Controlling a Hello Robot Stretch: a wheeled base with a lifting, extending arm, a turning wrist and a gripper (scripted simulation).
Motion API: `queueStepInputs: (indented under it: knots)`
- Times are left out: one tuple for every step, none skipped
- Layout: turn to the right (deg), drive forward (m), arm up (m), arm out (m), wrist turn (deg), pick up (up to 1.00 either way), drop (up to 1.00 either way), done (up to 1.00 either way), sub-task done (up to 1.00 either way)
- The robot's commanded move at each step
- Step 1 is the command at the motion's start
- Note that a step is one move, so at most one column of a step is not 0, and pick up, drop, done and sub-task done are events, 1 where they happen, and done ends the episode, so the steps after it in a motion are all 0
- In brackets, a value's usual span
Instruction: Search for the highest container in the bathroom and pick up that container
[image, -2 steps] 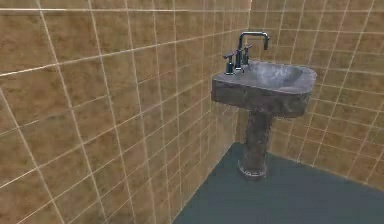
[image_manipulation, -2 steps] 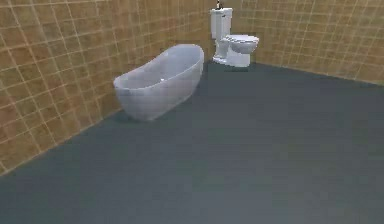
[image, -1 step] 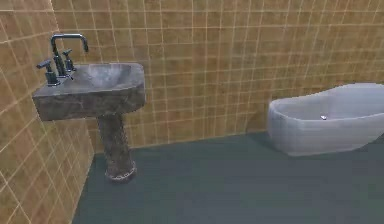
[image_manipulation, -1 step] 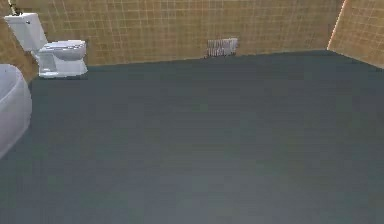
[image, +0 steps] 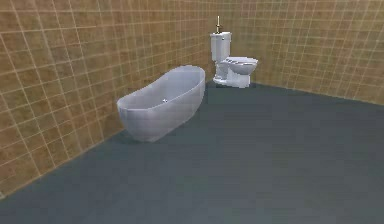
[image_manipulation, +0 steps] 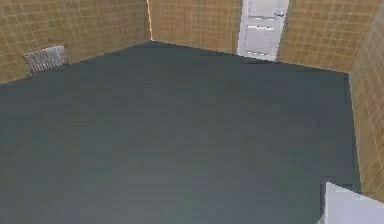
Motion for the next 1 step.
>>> queueStepInputs:
  knots:
    - [27.0, 0.00, 0.00, 0.00, 0.0, 0.00, 0.00, 0.00, 0.00]
